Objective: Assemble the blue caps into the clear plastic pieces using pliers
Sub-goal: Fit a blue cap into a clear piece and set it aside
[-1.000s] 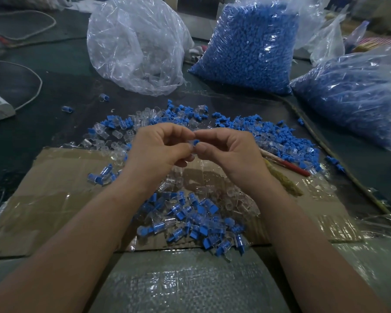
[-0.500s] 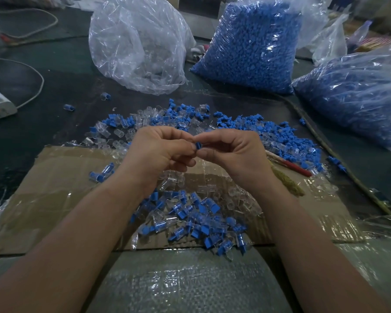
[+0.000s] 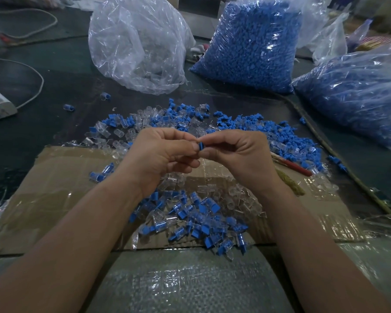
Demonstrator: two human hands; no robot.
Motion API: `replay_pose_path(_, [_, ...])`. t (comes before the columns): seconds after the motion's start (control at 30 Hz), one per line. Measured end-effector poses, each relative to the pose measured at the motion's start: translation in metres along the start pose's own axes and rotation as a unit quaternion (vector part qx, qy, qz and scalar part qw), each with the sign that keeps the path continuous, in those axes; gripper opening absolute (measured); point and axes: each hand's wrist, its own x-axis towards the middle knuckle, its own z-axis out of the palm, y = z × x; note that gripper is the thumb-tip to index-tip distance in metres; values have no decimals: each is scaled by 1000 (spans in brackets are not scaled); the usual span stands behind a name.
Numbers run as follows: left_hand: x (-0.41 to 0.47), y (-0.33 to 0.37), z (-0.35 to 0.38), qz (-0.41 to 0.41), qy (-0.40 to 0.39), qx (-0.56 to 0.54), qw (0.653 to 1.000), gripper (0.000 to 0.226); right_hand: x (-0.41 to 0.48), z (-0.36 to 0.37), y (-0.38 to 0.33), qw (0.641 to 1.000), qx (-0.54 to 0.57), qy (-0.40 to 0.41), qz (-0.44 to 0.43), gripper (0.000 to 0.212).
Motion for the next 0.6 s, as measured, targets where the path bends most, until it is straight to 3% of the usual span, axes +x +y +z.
replay_pose_path(0.33, [2,-1,-1,-25,9,18,999,7,0,-2,3,999,-50,-14,-15,33])
replay_pose_path(0.6, [2,-3,0,-19,14,8,1000,9,0,-8,-4,997,-50,-33,42,19])
